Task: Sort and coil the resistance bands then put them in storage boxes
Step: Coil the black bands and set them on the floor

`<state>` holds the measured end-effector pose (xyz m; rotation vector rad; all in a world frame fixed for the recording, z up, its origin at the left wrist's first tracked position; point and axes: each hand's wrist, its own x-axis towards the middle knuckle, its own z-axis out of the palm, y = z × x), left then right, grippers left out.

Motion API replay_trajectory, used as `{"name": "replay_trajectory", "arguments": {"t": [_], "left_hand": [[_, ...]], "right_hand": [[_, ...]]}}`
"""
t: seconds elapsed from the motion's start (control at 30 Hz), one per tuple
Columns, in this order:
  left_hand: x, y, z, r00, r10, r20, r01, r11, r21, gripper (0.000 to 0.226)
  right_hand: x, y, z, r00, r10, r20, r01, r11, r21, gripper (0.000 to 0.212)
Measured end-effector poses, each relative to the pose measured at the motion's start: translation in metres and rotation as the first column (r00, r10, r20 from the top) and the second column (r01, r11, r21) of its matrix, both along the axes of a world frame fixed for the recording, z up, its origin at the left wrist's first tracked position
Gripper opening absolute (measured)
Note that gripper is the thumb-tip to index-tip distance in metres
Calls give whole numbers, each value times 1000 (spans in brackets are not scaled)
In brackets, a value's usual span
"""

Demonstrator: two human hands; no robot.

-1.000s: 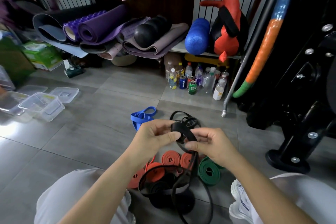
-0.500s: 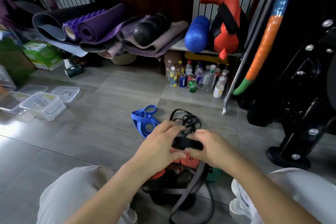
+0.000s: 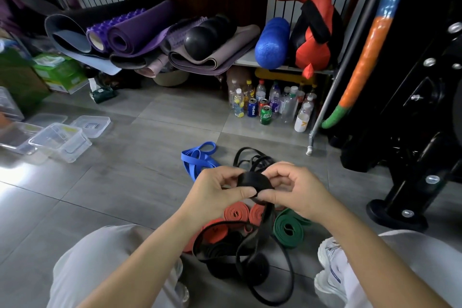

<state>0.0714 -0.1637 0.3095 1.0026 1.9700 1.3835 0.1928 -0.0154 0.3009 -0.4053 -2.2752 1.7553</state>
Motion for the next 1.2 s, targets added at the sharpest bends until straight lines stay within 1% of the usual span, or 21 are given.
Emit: {"name": "replay_trajectory", "arguments": {"t": [0.07,0.13,0.2,0.23,0.27,0.3,0.33,0.37,0.43,0.47,0.57,0.63,0.67,0.7,0.73,0.8,0.87,0.93,1.03,1.13,1.2], "left_hand": [[0,0,1,987,1,162,-18,995,103,25],[2,-1,-1,949,-32,314,-30,982,188,31],[4,-1,-3,865,-77,496,-61,965,257,32],[4,-1,-3,835,-84,544,-73,963,261,32],[5,-2,-3,832,-79,549,-68,968,243,31],[5,-2,-3,873,-57,484,-43,980,193,30],[4,-3,-3,936,-29,350,-12,993,115,29],[3,-3,-5,986,-20,164,15,999,32,32],[3,-4,-5,986,-73,-147,64,996,-67,40],[4,-5,-4,969,-110,-220,88,990,-107,40],[3,-8,-6,947,-172,-271,109,966,-234,26],[2,-10,-8,943,-180,-281,101,956,-274,21],[2,-10,-8,946,-165,-278,89,960,-266,22],[2,-10,-8,958,-137,-253,75,968,-238,24],[3,-10,-6,973,-102,-207,60,978,-198,28],[1,-10,-2,997,-27,-75,20,995,-94,31],[-1,-9,2,998,5,62,-6,1000,18,24],[0,-9,5,981,-7,195,-17,992,123,22],[2,-8,4,914,-48,403,-56,969,242,32],[1,-7,3,777,-86,623,-135,945,299,31],[3,-7,2,704,-124,699,-130,945,299,32]], "right_hand": [[-1,-2,1,999,-7,-39,3,997,-79,25],[-2,-7,1,995,-28,-94,18,994,-109,24],[-3,-13,-1,991,-28,-134,19,998,-67,29],[-3,-16,-1,989,-32,-141,27,999,-41,31],[-2,-16,-2,990,-42,-134,39,999,-19,32],[-1,-14,-4,993,-51,-108,52,999,10,30],[-1,-12,-6,996,-62,-59,66,995,69,25],[1,-10,-8,997,-76,3,74,983,167,18],[4,-7,-14,991,-82,103,40,934,355,12],[4,-7,-17,990,-66,128,9,914,406,13],[3,-9,-22,984,-7,178,-85,858,507,17],[3,-9,-23,982,14,190,-106,868,486,17],[4,-9,-23,984,15,178,-91,899,428,14],[5,-9,-21,988,9,155,-62,940,337,15],[5,-10,-18,993,-7,120,-21,972,235,22],[3,-10,-12,998,-53,41,50,995,81,33],[1,-10,-8,996,-79,-33,80,996,26,34],[-1,-13,-5,994,-85,-71,87,996,27,34],[-1,-18,-1,989,-97,-112,98,995,1,26],[-2,-22,0,968,-126,-219,89,981,-172,20],[-2,-23,-2,955,-172,-241,110,962,-251,17]]}}
